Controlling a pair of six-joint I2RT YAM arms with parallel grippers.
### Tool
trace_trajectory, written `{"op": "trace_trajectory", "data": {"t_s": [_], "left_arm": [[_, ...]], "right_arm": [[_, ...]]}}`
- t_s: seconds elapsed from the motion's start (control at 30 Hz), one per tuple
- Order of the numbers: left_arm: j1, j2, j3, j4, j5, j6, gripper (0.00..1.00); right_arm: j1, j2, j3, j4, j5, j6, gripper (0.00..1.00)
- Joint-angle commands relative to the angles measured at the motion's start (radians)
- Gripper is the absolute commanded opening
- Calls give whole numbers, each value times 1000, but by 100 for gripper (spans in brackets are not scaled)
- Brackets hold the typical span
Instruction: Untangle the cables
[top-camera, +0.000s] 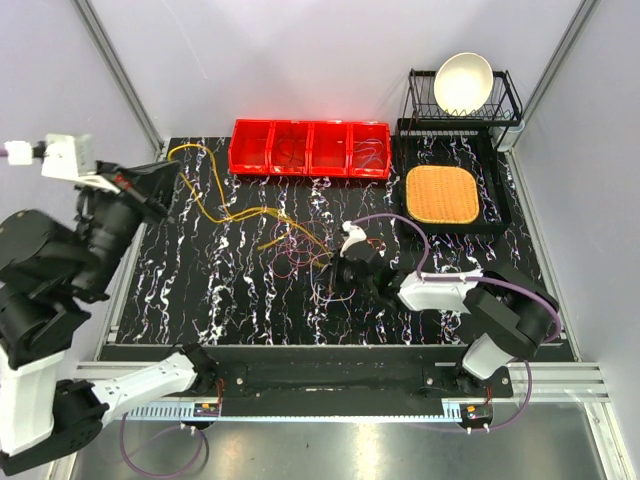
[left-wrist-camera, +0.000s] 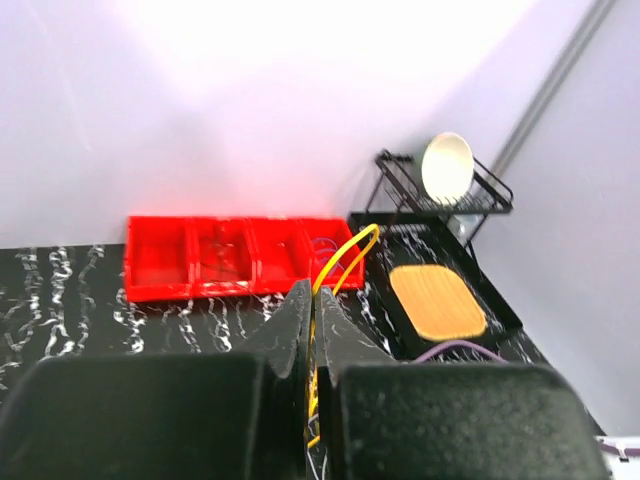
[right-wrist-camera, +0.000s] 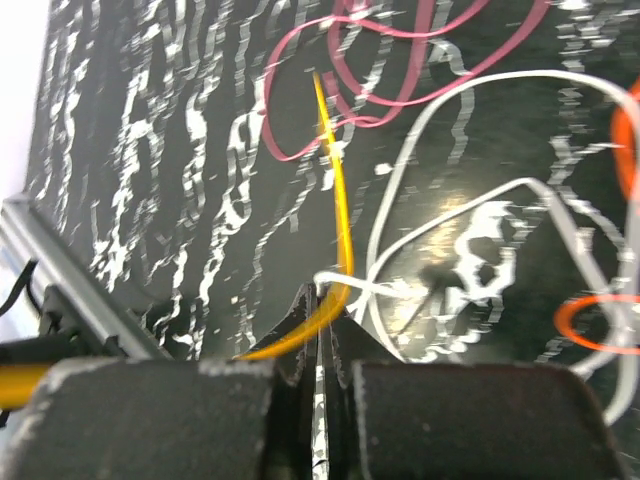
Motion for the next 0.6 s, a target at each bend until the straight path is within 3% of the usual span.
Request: {"op": "trace_trajectory", "data": {"t_s": [0.0,0.13,0.17,0.2,0.33,0.57], "left_arm": [[-3,-29,-53,30,-54,16,0],[-3,-46,-159,30,-55,0,0],[-1,-55,-174,31,-56,-3,0],[-1,-55,-190,33,-50,-7,0],[-1,-56,-230,31,-52,-9,0],[-3,-58,-165,33,-52,14,0]], "right_arm": [[-30,-2,52,-64,28,10,2],[-39,-35,92,-138,46,-19,19],[-41,-45,101,-153,49,-34,26],[-42,-55,118,-193,52,-45,41],[-45,-118,140,-278,116,-79,60],[-70,-124,150,-322,98,-91,64]]}}
